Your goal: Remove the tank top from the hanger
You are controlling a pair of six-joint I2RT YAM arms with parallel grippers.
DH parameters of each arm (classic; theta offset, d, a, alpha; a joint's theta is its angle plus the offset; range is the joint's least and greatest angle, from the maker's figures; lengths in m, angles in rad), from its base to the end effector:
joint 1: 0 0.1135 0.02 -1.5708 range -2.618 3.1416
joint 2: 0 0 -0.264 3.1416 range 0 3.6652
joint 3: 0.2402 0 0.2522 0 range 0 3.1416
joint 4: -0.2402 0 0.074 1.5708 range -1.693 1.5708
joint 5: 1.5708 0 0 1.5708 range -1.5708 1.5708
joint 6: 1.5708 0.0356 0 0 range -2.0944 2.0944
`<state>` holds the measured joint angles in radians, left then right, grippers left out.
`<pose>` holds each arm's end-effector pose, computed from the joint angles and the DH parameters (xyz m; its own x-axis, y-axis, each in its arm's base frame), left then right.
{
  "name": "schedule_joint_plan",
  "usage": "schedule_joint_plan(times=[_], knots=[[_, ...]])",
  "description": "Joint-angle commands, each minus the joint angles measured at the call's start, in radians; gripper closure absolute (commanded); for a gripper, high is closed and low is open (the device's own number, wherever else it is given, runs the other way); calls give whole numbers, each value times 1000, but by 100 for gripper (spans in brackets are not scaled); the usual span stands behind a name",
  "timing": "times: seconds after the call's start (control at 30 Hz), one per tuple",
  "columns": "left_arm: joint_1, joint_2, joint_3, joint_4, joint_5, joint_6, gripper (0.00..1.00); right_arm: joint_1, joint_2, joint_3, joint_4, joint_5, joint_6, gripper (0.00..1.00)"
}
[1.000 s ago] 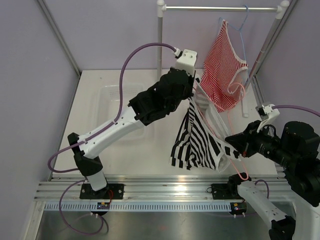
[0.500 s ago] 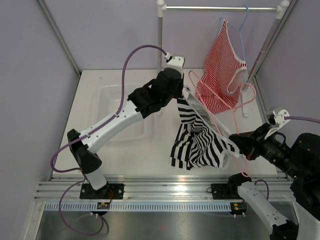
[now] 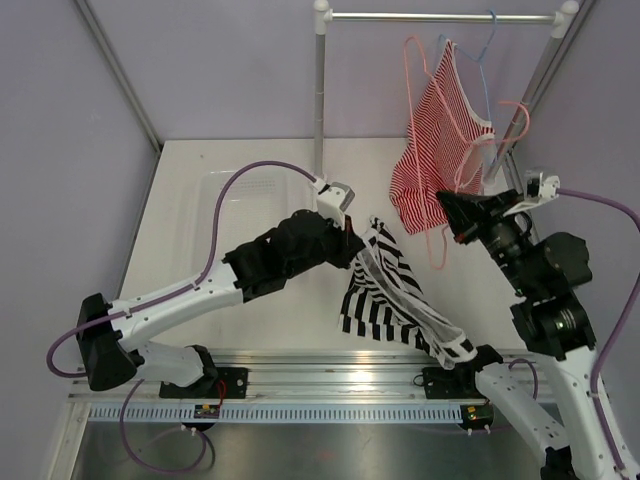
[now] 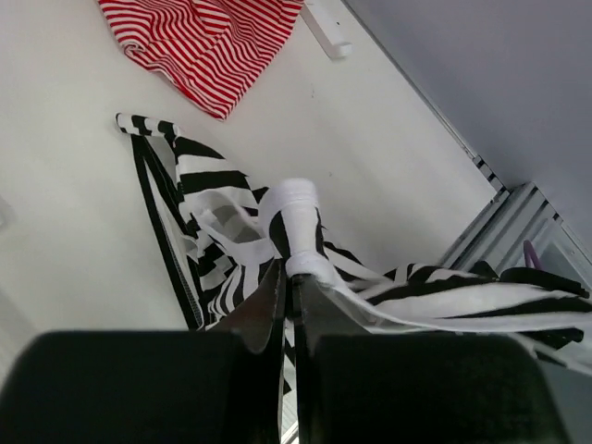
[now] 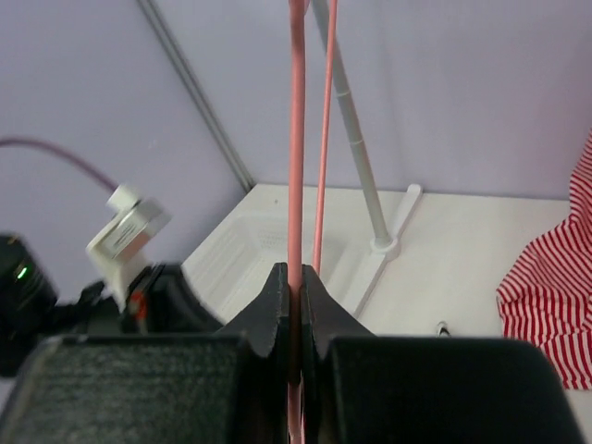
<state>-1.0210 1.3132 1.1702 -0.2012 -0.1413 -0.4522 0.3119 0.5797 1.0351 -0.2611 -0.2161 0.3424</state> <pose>0.1645 -0.2588 0.3564 -0.4972 -0.0166 -0.8675 0.6200 0.6927 -0.3686 0.0923 0.0378 0.4407 0.0052 0.3463 -0.9381 -0.5326 0.7949 0.2904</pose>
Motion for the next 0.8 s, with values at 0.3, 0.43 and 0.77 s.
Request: schedule_joint_plan(times=[0.3,0.43,0.77], knots=[[-1,-28,-61,-97,-201,-85,68,7,396,375,-349,306,-29,100],[-13,-75,-73,-145,-187,-86,1,7,505,517,-401,351,-129,100],[-53,-322,-119,-338,-270,-80,1,-17,1049,1141,-599,339,-269,100]])
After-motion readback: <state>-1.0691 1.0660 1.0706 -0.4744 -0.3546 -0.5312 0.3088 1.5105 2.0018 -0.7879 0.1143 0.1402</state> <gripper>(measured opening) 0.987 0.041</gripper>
